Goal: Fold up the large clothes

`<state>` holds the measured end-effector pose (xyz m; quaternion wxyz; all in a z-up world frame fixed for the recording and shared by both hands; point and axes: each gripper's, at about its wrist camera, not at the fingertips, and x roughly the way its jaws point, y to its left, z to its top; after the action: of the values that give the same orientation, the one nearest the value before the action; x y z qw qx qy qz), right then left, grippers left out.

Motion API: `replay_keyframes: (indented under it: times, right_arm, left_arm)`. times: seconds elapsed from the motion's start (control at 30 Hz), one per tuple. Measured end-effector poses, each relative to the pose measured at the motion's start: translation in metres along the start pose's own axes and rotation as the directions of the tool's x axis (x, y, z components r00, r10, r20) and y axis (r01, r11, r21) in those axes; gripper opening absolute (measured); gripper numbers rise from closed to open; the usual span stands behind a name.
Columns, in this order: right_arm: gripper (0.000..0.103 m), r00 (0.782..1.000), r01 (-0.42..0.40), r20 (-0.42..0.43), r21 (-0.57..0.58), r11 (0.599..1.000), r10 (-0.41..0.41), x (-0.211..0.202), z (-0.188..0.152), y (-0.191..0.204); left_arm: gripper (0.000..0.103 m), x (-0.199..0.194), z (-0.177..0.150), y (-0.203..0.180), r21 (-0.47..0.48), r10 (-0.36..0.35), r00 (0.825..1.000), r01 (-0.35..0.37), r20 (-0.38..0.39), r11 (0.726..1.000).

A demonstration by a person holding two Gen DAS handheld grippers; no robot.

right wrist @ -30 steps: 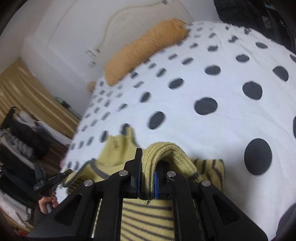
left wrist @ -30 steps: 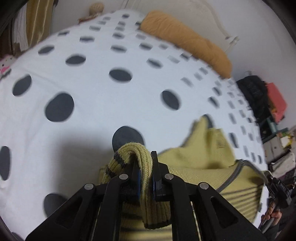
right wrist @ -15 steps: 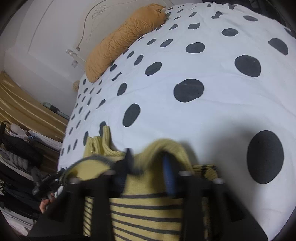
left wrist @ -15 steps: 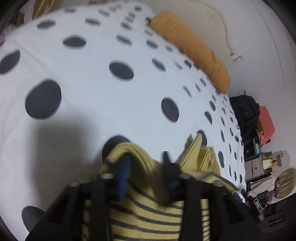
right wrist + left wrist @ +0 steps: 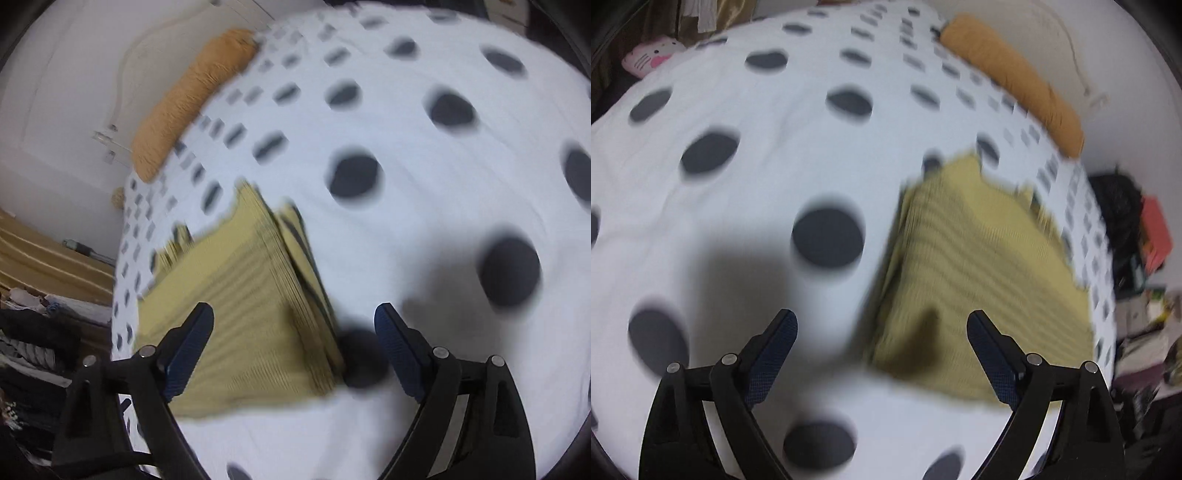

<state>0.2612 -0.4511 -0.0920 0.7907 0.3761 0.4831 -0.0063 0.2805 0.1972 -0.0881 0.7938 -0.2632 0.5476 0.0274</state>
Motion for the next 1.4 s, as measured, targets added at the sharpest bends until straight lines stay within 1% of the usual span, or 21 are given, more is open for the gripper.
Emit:
replay_keyframes:
  times: [0.1,0.2,0.3,0.37,0.4,0.47,0.53,0.63,0.67,0.7,0.73,0.77,0.8,0.87,0.97,1.03,1.13,1.2,1.27,1.33,1.4]
  right_arm:
    - [0.089,0.992,0.016,-0.123,0.065,0.998,-0.007,0.015,-0.039,-0.014]
    - [0.089,0.978,-0.016,-0.208,0.090,0.996,0.034,0.039,-0.059,-0.009]
    - [0.089,0.976,-0.041,-0.210,0.084,0.996,0.058,0.060,-0.058,0.008]
    - [0.089,0.979,-0.089,-0.172,0.100,0.991,0.106,0.072,-0.052,0.018]
    - [0.089,0.977,-0.121,-0.164,0.122,0.985,0.140,0.078,-0.049,0.021]
    - [0.089,0.966,-0.177,-0.158,0.183,0.967,0.206,0.095,-0.041,0.025]
    - [0.090,0.959,-0.212,-0.136,0.238,0.948,0.249,0.110,-0.037,0.022]
    - [0.089,0.951,-0.263,-0.088,0.275,0.925,0.297,0.118,-0.033,0.021]
    - [0.085,0.953,-0.269,-0.066,0.263,0.926,0.296,0.117,-0.032,0.021]
    - [0.064,0.963,-0.246,-0.055,0.236,0.940,0.265,0.115,-0.032,0.024]
    - [0.046,0.977,-0.193,-0.059,0.187,0.963,0.207,0.115,-0.032,0.028]
    - [0.045,0.983,-0.167,-0.051,0.133,0.977,0.176,0.113,-0.033,0.031]
    - [0.041,0.985,-0.160,-0.043,0.110,0.981,0.166,0.111,-0.034,0.033]
    - [0.037,0.993,-0.119,-0.015,0.057,0.991,0.120,0.103,-0.038,0.040]
    - [0.032,0.997,-0.016,0.079,-0.093,0.996,0.023,0.085,-0.045,0.068]
    - [0.028,0.993,0.010,0.121,-0.151,0.989,0.009,0.073,-0.047,0.083]
    - [0.028,0.987,0.022,0.159,-0.194,0.981,0.009,0.048,-0.050,0.098]
    - [0.028,0.987,0.020,0.160,-0.208,0.978,0.013,0.033,-0.056,0.100]
    - [0.028,0.991,-0.010,0.130,-0.202,0.979,0.037,0.013,-0.066,0.095]
    - [0.028,0.994,-0.052,0.088,-0.173,0.984,0.068,-0.006,-0.083,0.080]
    - [0.028,0.996,-0.078,0.034,-0.168,0.983,0.085,-0.026,-0.111,0.061]
  left_arm:
    - [0.093,0.013,-0.046,-0.003,-0.002,-0.014,0.992,0.014,-0.129,1.000]
    - [0.093,0.027,-0.056,-0.019,-0.006,-0.066,0.981,0.066,-0.185,0.998]
    - [0.093,0.036,-0.044,-0.034,-0.024,-0.100,0.985,0.098,-0.138,0.995]
    - [0.093,0.041,-0.030,-0.040,-0.057,-0.138,0.987,0.133,-0.088,0.989]
    - [0.093,0.043,-0.023,-0.042,-0.070,-0.161,0.985,0.156,-0.067,0.985]
    - [0.093,0.053,-0.007,-0.042,-0.107,-0.172,0.983,0.165,-0.056,0.980]
    - [0.093,0.062,0.002,-0.038,-0.138,-0.189,0.981,0.182,-0.045,0.974]
    - [0.093,0.076,0.011,-0.029,-0.166,-0.204,0.979,0.200,-0.003,0.966]
    - [0.092,0.080,0.013,-0.029,-0.162,-0.204,0.979,0.204,0.018,0.965]
    - [0.080,0.079,0.014,-0.030,-0.141,-0.180,0.982,0.186,0.055,0.972]
    - [0.069,0.079,0.014,-0.033,-0.117,-0.131,0.988,0.140,0.079,0.983]
    - [0.052,0.079,0.014,-0.037,-0.082,-0.079,0.992,0.088,0.099,0.993]
    - [0.042,0.076,0.013,-0.039,-0.063,-0.073,0.990,0.081,0.117,0.995]
    - [0.034,0.069,0.012,-0.039,-0.054,-0.064,0.989,0.072,0.135,0.996]
    - [0.030,0.051,0.009,-0.047,-0.011,-0.045,0.983,0.047,0.178,0.999]
    - [0.030,0.035,0.006,-0.056,0.029,-0.031,0.976,0.025,0.217,0.999]
    - [0.030,0.008,0.001,-0.063,0.045,-0.051,0.968,0.041,0.246,0.998]
    - [0.030,-0.017,-0.010,-0.062,0.040,-0.088,0.964,0.080,0.250,0.996]
    - [0.030,-0.039,-0.027,-0.057,0.044,-0.111,0.962,0.103,0.248,0.994]
    - [0.030,-0.061,-0.057,-0.045,0.058,-0.139,0.962,0.129,0.236,0.990]
    - [0.030,-0.079,-0.100,-0.023,0.063,-0.157,0.965,0.147,0.211,0.987]
